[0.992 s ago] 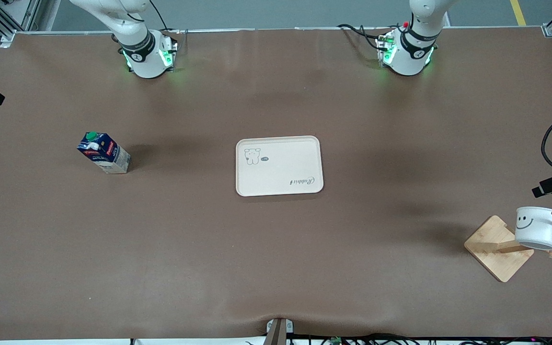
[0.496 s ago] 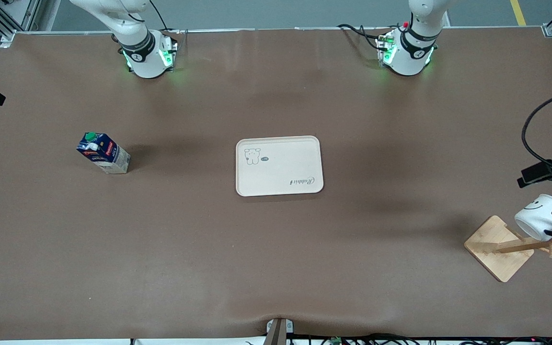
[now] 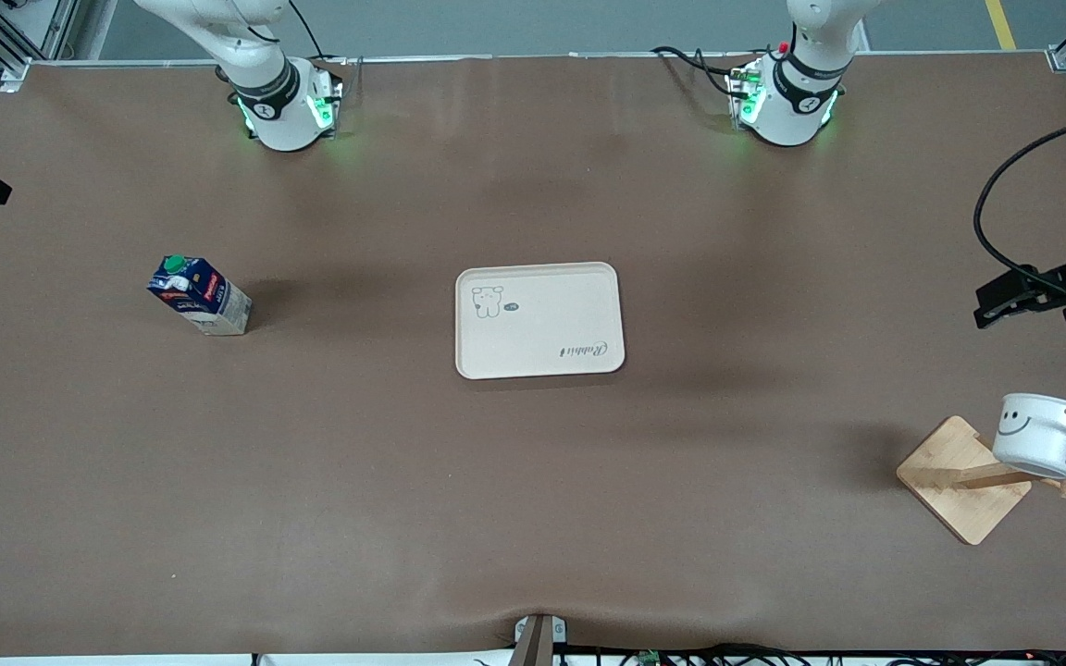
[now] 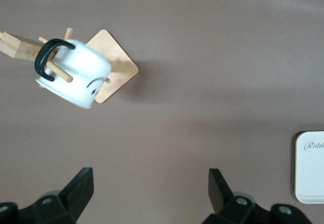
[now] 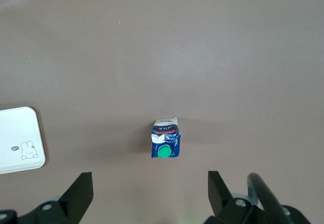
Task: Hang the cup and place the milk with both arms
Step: 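Open the left gripper and raise it away from the mug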
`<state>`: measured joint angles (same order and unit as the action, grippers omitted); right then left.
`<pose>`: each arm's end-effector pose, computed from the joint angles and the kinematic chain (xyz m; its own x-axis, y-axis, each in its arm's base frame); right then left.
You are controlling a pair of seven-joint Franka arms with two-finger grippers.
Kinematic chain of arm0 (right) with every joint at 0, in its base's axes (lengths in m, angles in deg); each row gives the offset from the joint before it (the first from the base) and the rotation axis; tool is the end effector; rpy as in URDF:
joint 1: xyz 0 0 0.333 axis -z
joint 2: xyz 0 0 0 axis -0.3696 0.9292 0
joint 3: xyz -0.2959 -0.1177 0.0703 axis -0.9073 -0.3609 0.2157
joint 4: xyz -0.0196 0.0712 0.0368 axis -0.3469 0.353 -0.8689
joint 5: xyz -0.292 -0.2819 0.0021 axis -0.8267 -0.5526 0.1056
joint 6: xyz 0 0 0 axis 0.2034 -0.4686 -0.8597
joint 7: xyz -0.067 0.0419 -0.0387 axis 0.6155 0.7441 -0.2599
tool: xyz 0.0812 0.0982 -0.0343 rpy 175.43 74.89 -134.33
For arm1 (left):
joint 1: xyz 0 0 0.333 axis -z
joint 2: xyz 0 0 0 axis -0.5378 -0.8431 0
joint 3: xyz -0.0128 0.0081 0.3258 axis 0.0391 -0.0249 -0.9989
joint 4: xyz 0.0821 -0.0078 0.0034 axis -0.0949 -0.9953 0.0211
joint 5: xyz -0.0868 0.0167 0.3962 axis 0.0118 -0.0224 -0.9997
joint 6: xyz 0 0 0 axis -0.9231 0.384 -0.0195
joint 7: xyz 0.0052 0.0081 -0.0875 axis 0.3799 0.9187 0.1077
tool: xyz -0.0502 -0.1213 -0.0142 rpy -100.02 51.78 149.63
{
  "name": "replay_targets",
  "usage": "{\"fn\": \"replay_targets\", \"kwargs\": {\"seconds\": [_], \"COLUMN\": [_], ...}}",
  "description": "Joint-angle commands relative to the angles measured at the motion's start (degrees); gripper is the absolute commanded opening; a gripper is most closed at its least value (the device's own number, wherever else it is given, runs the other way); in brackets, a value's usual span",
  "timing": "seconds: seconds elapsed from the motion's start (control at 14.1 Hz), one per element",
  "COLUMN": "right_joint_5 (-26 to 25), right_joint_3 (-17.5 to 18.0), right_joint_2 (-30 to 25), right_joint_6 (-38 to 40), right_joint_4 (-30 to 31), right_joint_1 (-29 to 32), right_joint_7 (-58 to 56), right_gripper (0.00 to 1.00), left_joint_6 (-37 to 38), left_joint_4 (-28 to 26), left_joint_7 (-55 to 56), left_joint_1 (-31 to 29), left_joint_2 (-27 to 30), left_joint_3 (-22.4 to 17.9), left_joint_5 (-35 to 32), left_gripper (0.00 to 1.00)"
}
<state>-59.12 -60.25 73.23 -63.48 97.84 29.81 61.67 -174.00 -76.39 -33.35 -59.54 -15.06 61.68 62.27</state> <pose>0.5253 -0.0493 0.6859 0.9947 -0.0956 0.0369 -0.0957 -0.9954 0.0010 0.6309 -0.0190 0.6038 0.9982 -0.0212 0.0558 -0.0180 -0.9982 -0.0572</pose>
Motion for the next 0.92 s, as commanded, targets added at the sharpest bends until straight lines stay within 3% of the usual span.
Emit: {"fn": "replay_targets", "kwargs": {"seconds": [0.0, 0.21, 0.5, 0.64, 0.85], "right_joint_5": [0.6, 0.7, 0.7, 0.7, 0.7], "right_joint_3": [0.3, 0.3, 0.2, 0.2, 0.2], "right_joint_2": [0.5, 0.5, 0.5, 0.5, 0.5], "right_joint_6": [1.0, 1.0, 1.0, 1.0, 1.0], "right_joint_4": [-1.4, -1.4, -1.4, -1.4, -1.4], "right_joint_1": [0.7, 0.8, 0.9, 0.9, 0.9], "right_joint_7": [-0.4, -0.3, -0.4, -0.4, -0.4], "right_gripper": [1.0, 1.0, 1.0, 1.0, 1.0], "left_joint_6": [3.4, 7.2, 6.6, 6.4, 6.1], "left_joint_4": [-1.0, -2.0, -9.4, -12.3, -13.4], "left_joint_7": [-0.6, -0.3, 0.1, 0.5, 0.8], "left_joint_1": [8.3, 20.4, 28.0, 30.3, 30.2], "left_joint_2": [4.4, 7.3, 14.3, 16.6, 18.4], "left_joint_3": [-8.1, -19.1, -28.0, -30.0, -29.9], "left_joint_5": [-0.2, 0.4, 5.4, 6.1, 6.1], "left_gripper": [1.0, 1.0, 1.0, 1.0, 1.0]}}
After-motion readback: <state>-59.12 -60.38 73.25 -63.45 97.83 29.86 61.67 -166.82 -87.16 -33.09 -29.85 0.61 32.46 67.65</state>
